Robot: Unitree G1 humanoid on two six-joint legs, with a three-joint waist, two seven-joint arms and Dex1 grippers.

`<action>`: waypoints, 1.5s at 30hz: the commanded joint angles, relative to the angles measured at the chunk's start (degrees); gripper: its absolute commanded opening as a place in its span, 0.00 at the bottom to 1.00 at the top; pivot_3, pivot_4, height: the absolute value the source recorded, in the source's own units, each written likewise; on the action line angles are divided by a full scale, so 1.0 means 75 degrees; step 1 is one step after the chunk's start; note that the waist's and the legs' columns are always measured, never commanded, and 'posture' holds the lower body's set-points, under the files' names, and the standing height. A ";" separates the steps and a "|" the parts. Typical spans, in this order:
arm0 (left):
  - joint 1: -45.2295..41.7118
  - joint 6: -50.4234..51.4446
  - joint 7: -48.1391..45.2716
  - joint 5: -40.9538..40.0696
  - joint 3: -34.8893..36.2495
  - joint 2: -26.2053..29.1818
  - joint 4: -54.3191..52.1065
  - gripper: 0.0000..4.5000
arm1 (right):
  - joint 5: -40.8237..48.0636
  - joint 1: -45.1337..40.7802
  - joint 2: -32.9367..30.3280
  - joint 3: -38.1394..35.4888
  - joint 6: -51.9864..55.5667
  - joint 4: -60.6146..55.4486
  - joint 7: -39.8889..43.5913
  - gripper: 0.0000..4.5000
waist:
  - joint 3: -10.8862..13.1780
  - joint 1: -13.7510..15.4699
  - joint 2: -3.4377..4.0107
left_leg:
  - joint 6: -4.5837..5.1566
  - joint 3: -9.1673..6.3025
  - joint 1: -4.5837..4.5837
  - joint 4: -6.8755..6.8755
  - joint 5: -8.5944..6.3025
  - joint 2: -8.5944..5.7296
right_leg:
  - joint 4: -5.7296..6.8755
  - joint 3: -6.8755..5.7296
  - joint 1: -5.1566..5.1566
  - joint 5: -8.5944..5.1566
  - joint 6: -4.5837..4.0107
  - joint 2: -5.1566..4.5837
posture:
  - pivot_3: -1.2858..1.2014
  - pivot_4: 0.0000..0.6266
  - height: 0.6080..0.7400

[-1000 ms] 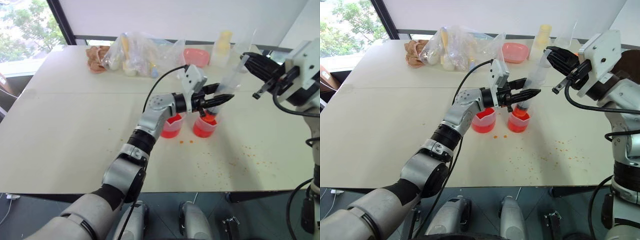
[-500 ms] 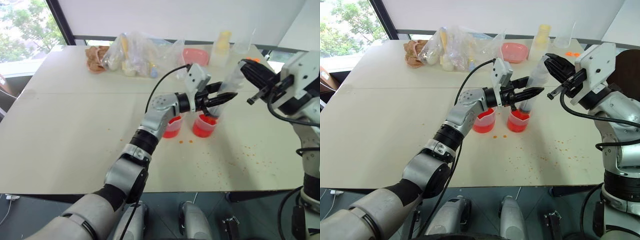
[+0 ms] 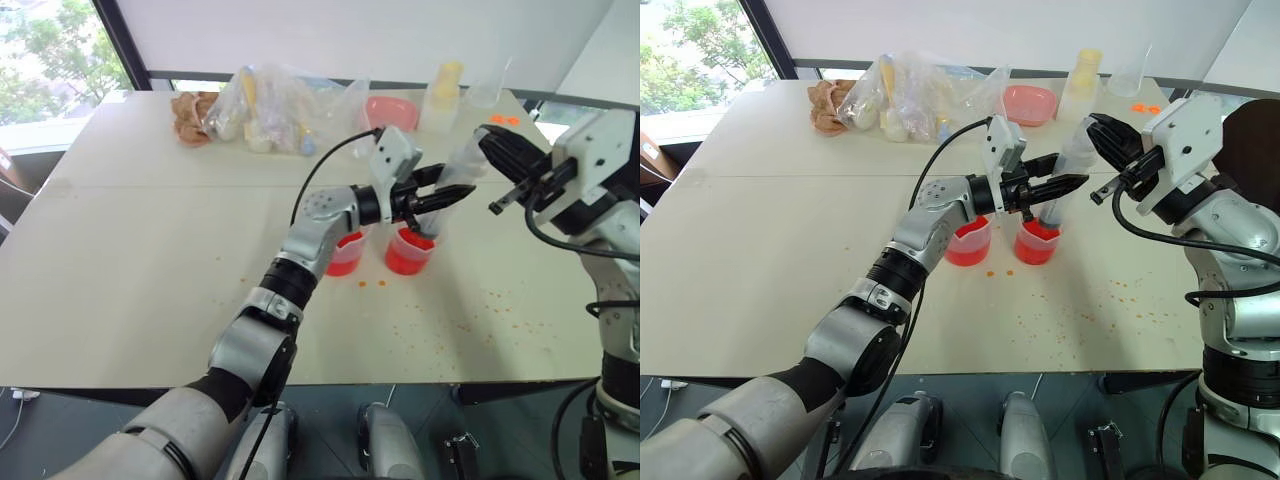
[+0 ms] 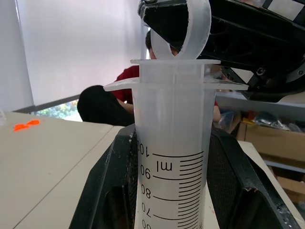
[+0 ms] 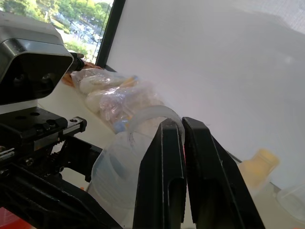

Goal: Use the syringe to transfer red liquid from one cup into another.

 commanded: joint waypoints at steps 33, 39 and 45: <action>-0.4141 0.9645 0.3708 -0.1007 0.2427 0.4318 0.1523 0.32 | 0.3201 -0.0388 -0.1387 0.0204 0.1786 -0.0944 0.2201 0.86 | 0.0008 -0.0207 -0.0002 | 0.0004 -0.0018 0.0015 -0.0005 -0.0002 0.0016 | 0.0031 -0.0005 -0.0001 -0.0009 0.0012 0.0016 | 0.52 0.24 1.00; -0.2764 1.2032 0.5788 -0.1081 0.4137 0.4651 0.1026 0.32 | 0.2899 -0.0623 -0.0808 0.1500 0.1564 -0.0959 0.2682 0.86 | 0.0009 -0.0180 -0.0006 | -0.0006 -0.0019 0.0004 -0.0004 0.0003 0.0012 | 0.0034 -0.0003 -0.0014 -0.0008 0.0014 0.0006 | 0.52 0.24 1.00; -0.0784 1.2178 0.7504 -0.2331 0.5183 0.3685 -0.0934 0.32 | 0.2834 -0.0642 -0.0313 0.1981 0.1584 -0.1013 0.2665 0.86 | 0.0013 -0.0080 -0.0021 | -0.0035 -0.0027 -0.0002 0.0000 0.0015 0.0009 | 0.0041 -0.0001 -0.0021 -0.0004 0.0008 -0.0008 | 0.52 0.24 1.00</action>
